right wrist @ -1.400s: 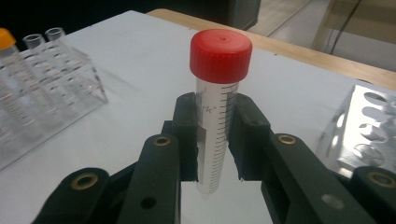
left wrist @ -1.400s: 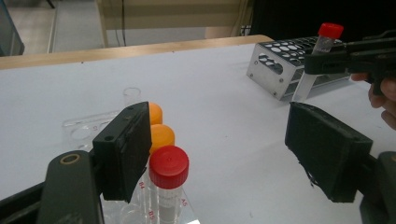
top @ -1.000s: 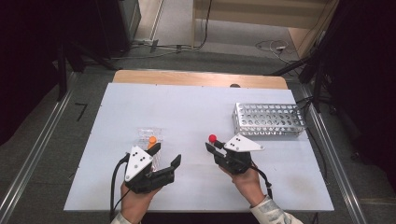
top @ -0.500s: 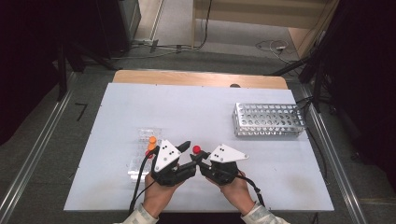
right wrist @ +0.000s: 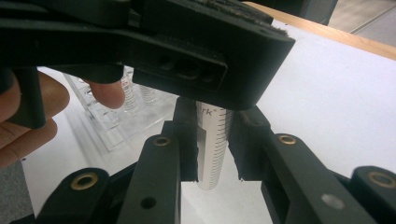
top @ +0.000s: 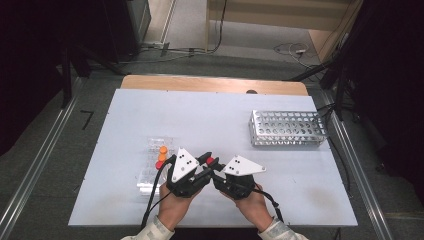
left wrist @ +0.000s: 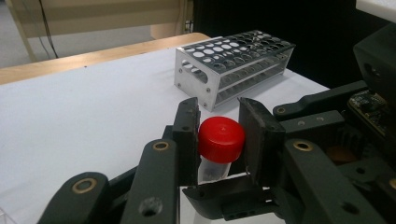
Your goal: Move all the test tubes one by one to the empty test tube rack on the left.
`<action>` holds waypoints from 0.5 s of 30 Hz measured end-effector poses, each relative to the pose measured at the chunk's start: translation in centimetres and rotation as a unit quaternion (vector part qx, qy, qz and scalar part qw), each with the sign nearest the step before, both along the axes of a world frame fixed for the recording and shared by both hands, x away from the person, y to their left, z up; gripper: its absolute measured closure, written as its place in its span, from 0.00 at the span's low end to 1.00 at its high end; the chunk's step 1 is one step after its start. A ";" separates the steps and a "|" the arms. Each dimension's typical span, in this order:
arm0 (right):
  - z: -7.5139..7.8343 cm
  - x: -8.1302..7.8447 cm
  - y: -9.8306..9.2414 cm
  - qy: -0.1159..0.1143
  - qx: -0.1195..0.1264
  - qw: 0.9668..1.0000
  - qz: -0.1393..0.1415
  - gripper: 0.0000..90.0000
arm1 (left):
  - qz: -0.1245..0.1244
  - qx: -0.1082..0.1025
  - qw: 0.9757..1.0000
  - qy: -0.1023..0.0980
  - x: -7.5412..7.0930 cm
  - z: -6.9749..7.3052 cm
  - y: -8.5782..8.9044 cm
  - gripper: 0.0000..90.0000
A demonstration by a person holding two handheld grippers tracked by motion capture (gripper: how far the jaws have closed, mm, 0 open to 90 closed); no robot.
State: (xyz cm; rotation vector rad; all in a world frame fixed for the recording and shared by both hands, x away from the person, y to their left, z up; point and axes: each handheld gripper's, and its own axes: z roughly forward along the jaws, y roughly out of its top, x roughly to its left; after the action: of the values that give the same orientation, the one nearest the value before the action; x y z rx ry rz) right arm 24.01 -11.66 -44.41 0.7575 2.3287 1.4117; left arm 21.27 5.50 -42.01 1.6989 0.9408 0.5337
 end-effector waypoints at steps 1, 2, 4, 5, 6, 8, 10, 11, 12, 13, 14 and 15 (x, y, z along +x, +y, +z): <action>0.0 0.0 0.0 -0.001 0.000 1.000 0.000 0.79 | 0.000 0.001 1.000 -0.001 0.0 0.0 0.0 0.78; 0.0 0.0 0.0 -0.001 0.000 1.000 0.001 0.79 | 0.000 0.001 1.000 -0.001 0.0 0.0 0.1 0.78; 0.0 -0.1 0.0 0.002 0.002 1.000 0.002 0.75 | 0.001 0.001 1.000 -0.003 -0.1 0.2 0.1 0.78; 0.1 -0.1 0.0 0.001 0.005 1.000 0.007 0.69 | 0.002 -0.001 1.000 -0.005 -0.1 0.3 0.1 0.78; 0.1 -0.1 0.0 -0.002 0.004 1.000 0.012 0.62 | 0.002 -0.002 1.000 -0.006 -0.2 0.4 0.2 0.78; 0.2 -0.2 -0.1 0.000 0.001 1.000 0.017 0.50 | 0.002 -0.006 1.000 -0.011 -0.4 0.8 0.4 0.78; 0.3 -0.2 -0.4 0.003 0.002 1.000 0.024 0.44 | 0.002 -0.011 1.000 -0.015 -0.6 1.2 0.7 0.78; 0.4 -0.2 -0.6 0.004 0.002 1.000 0.024 0.42 | 0.003 -0.013 1.000 -0.017 -0.8 1.4 0.8 0.78; 0.5 -0.2 -0.8 0.004 0.002 1.000 0.024 0.40 | 0.003 -0.016 1.000 -0.018 -0.9 1.6 0.8 0.78; 0.5 -0.3 -1.0 0.004 0.003 1.000 0.023 0.39 | 0.002 -0.016 1.000 -0.020 -1.0 1.8 0.9 0.78; 0.5 -0.3 -1.2 0.006 0.004 1.000 0.023 0.39 | 0.003 -0.016 1.000 -0.019 -1.1 1.9 1.0 0.78; 0.5 -0.3 -1.4 0.005 0.003 1.000 0.022 0.37 | 0.003 -0.017 1.000 -0.020 -1.2 2.0 1.1 0.78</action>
State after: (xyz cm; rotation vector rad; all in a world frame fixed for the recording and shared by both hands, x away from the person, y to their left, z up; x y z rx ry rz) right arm 23.67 -13.11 -43.87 0.7207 2.3623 1.4381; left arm 20.04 6.58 -39.98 1.6490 0.9225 0.5501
